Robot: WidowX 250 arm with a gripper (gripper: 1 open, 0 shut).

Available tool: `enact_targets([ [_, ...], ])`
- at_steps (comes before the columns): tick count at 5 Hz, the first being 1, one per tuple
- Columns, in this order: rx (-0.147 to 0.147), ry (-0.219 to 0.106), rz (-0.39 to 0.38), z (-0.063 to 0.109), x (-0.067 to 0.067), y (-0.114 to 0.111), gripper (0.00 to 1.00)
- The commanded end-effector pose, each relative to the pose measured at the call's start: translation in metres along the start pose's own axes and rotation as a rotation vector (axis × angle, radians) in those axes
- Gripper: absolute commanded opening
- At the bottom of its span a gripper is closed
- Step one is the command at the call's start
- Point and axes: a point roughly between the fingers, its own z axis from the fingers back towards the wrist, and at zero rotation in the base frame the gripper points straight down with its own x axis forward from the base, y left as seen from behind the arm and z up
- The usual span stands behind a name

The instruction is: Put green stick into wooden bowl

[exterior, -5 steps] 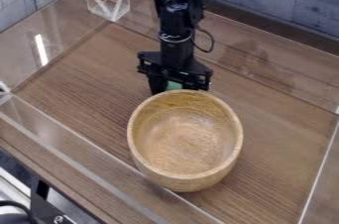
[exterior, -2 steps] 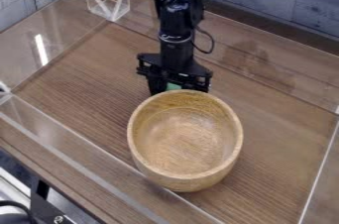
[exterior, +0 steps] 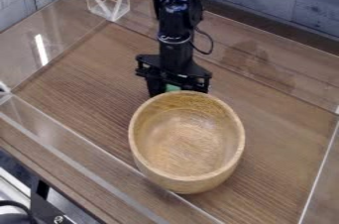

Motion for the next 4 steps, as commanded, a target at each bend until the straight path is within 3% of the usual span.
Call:
enact_targets([
  [1, -0.004, -0.032, -0.027, 0.0129, -0.0012, -0.0043, 0.0],
  [4, -0.004, -0.007, -0.046, 0.0109, -0.0078, -0.0107, 0.0],
])
